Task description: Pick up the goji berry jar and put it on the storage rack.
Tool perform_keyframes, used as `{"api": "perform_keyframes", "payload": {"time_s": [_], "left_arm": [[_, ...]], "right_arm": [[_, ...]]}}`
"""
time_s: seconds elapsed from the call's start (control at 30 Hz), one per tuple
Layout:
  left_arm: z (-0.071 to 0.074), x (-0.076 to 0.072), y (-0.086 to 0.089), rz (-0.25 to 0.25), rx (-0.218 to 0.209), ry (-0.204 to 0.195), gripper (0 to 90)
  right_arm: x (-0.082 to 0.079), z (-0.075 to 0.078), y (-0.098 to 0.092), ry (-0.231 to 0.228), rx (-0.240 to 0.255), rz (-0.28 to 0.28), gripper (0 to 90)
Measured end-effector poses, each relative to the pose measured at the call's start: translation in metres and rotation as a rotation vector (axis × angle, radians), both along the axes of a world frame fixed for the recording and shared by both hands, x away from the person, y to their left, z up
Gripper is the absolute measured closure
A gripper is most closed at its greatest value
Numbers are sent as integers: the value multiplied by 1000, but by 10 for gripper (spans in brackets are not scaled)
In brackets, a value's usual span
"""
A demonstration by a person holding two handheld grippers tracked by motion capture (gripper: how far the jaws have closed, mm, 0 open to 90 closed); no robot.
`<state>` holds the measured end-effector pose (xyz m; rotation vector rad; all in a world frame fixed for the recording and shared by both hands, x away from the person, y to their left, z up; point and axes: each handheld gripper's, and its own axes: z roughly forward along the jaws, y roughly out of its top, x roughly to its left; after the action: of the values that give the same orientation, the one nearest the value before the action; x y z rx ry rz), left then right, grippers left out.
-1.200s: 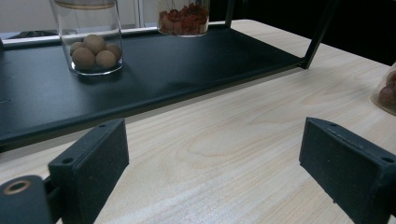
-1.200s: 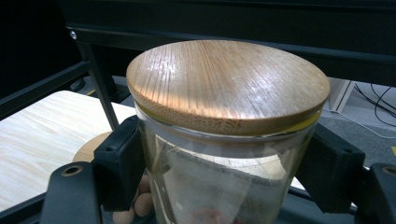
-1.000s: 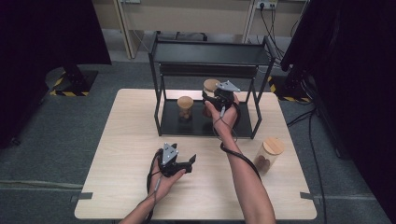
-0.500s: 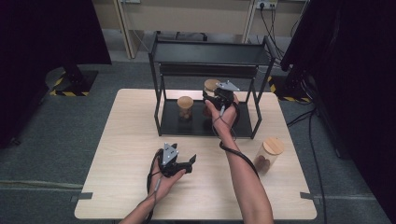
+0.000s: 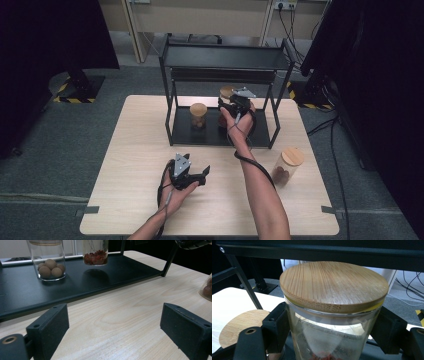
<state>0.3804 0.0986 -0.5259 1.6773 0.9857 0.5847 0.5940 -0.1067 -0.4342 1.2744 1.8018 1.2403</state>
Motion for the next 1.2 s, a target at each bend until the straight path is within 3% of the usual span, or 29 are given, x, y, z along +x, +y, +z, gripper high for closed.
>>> {"api": "perform_keyframes", "payload": {"time_s": [1.2], "left_arm": [[0,-1,-1,-2,8,-8,79]], "right_arm": [[6,-10,10,0,-28,-8,250]]}}
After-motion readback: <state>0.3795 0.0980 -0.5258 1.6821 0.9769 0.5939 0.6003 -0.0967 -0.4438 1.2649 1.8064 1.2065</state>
